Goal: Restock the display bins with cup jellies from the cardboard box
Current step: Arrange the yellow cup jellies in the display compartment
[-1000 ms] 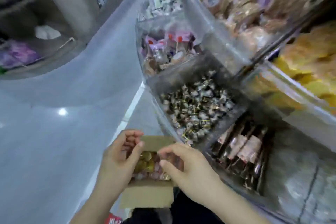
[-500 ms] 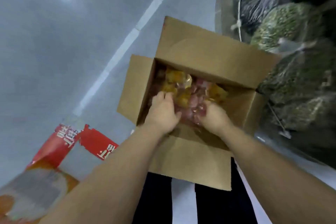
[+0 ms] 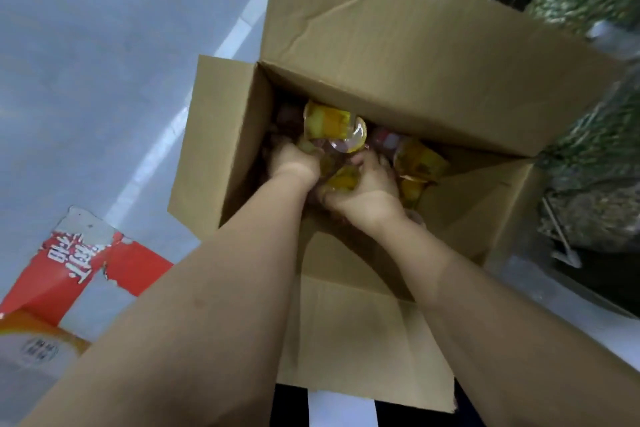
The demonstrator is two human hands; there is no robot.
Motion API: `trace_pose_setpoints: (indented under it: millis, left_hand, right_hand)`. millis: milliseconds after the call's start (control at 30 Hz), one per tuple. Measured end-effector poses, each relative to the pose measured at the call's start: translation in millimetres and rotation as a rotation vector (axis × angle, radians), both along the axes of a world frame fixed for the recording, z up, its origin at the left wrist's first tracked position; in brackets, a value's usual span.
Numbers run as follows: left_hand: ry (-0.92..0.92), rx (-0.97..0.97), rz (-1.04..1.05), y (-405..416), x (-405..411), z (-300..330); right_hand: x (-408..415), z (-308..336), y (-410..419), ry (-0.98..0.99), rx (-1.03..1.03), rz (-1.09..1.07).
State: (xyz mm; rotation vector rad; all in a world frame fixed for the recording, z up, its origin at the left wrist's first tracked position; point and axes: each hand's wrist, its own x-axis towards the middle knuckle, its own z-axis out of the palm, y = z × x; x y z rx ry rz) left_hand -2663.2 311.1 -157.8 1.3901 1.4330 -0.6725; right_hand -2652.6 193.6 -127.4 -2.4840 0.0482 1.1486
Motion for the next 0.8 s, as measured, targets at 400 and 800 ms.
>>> trace_pose_setpoints:
  millis: [400, 800]
  left_hand:
    - [-0.539, -0.306, 0.288, 12.2, -52.8, 206.8]
    - [-1.191, -0.101, -0.253, 20.2, 7.9, 637.1]
  right_hand:
    - [-10.9, 212.2, -13.4, 0.416, 0.663, -0.968]
    - [27.0, 613.2, -5.9, -0.049, 1.044, -0.452]
